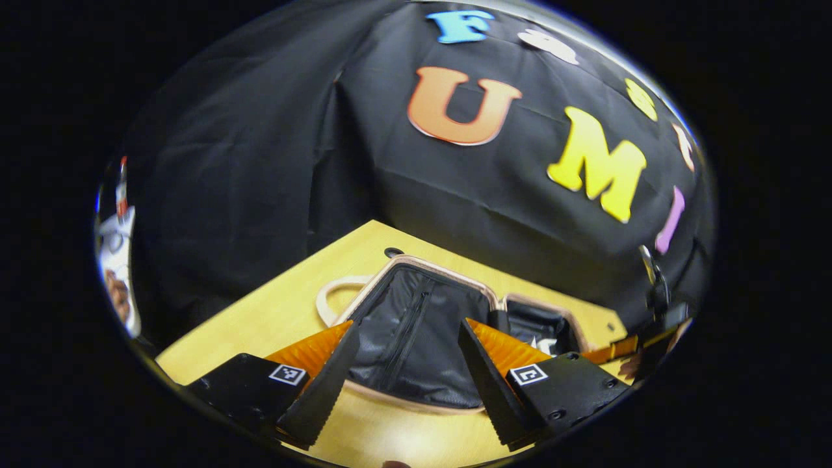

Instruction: First open the suitcase, pack the skin care products into it, and then close the suitcase.

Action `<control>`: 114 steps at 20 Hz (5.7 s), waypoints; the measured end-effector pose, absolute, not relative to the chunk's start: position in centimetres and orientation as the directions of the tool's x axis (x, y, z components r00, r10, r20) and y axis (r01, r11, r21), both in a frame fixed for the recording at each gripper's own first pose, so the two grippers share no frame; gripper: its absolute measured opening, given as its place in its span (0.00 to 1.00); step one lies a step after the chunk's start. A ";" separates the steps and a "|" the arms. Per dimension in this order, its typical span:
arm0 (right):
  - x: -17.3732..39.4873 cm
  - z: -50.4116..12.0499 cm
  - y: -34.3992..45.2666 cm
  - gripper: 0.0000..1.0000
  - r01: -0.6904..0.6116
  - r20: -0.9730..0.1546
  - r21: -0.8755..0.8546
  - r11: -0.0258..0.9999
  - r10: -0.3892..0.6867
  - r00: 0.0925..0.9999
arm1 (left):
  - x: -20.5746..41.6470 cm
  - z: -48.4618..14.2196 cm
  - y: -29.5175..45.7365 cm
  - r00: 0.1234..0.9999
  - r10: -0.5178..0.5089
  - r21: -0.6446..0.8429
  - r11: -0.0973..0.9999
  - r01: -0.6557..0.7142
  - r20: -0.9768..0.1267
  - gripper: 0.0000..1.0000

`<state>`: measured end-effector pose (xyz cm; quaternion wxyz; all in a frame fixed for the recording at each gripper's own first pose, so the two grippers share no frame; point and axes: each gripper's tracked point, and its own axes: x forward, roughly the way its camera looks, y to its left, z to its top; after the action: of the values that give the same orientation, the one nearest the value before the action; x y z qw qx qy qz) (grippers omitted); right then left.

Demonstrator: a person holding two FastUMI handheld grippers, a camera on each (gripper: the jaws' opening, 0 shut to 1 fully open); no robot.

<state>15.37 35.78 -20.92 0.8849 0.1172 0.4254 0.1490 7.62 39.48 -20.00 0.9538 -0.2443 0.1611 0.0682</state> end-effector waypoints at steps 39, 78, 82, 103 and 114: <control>-4.8 -6.2 -2.3 0.77 0.172 -0.260 0.163 0.972 -0.125 0.957 | 14.4 -16.4 48.2 0.929 0.071 -0.684 0.657 -0.317 -0.363 0.06; -4.9 -10.0 -9.8 0.82 -0.055 -0.265 0.192 0.980 0.106 0.959 | 10.3 -20.3 -0.5 0.805 -0.353 -0.256 0.932 0.257 -0.476 0.05; -4.4 -11.0 -11.6 0.81 -0.033 -0.284 0.204 0.978 0.091 0.954 | 10.8 -22.2 -1.7 0.786 -0.330 -0.225 0.943 0.247 -0.522 0.06; 1.5 -5.0 2.2 0.82 -0.089 -0.206 0.186 0.978 0.128 0.970 | 6.0 -11.2 8.5 0.923 -0.127 -0.043 0.992 0.120 -0.364 0.98; 0.9 5.1 11.6 0.81 -0.032 0.074 0.045 0.998 0.029 0.997 | 2.2 3.7 14.5 0.992 -0.128 0.047 0.991 0.128 -0.011 0.98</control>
<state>0.86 11.56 5.09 0.9990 0.0229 -0.0365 0.0152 2.21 14.52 3.69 0.9977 0.0238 0.0038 -0.0640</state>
